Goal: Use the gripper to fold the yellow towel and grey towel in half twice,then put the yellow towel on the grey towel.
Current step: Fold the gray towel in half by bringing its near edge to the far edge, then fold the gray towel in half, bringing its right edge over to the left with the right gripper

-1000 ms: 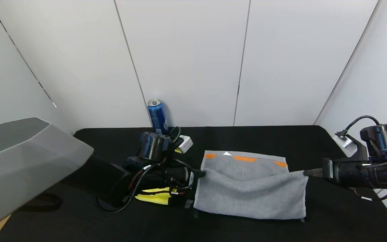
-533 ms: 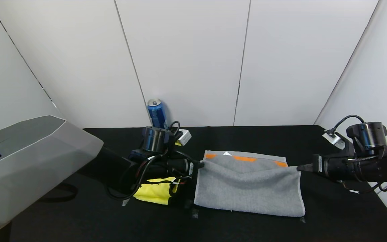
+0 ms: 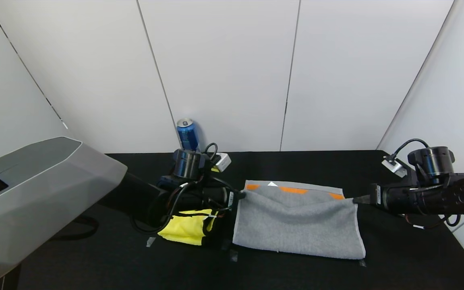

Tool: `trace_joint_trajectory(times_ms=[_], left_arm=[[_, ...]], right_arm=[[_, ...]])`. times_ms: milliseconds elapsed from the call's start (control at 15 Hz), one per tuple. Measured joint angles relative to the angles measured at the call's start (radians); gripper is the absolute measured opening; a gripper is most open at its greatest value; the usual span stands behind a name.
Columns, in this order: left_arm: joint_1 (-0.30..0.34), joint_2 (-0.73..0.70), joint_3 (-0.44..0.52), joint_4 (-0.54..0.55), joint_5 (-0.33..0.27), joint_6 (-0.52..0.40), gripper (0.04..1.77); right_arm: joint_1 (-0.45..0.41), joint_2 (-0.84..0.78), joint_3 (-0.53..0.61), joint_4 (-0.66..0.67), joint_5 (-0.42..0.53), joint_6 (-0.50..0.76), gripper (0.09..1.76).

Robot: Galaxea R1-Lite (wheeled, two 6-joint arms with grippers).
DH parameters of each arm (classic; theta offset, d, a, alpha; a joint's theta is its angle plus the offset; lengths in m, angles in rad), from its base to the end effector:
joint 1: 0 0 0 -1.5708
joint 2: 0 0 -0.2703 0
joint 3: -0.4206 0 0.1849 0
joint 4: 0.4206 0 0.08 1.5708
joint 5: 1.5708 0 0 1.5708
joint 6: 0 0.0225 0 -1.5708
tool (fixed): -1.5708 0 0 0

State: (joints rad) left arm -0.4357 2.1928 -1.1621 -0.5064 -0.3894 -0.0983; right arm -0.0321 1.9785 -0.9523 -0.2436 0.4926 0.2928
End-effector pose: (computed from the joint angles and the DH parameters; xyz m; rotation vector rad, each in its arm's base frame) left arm 0.3557 -0.1750 0.0633 -0.0780 0.5781 -0.7784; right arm 0.3301 0.0000 0.0725 0.4782 0.8247 0.3234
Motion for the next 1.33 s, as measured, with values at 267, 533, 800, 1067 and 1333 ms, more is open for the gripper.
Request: trace_joint_trajectory(times_ms=[267, 533, 800, 1067, 1333], left_arm=[[0.002, 0.004, -0.008, -0.004, 0.001, 0.009, 0.10], [0.003, 0.003, -0.006, -0.014, 0.008, 0.003, 0.76], [0.018, -0.027, -0.002, -0.015, 0.011, 0.000, 1.14], [0.035, -0.072, 0.004, -0.007, 0.009, -0.003, 1.37], [0.047, -0.104, 0.026, -0.001, 0.009, -0.004, 1.50]], right_arm=[[-0.005, 0.025, 0.002, -0.042, -0.001, -0.001, 0.11], [-0.006, 0.032, 0.007, -0.058, -0.001, -0.002, 0.76], [-0.023, 0.025, 0.008, -0.067, -0.001, -0.001, 1.14], [-0.036, 0.010, 0.011, -0.062, 0.000, 0.001, 1.37], [-0.033, 0.000, 0.060, -0.060, 0.000, 0.000, 1.50]])
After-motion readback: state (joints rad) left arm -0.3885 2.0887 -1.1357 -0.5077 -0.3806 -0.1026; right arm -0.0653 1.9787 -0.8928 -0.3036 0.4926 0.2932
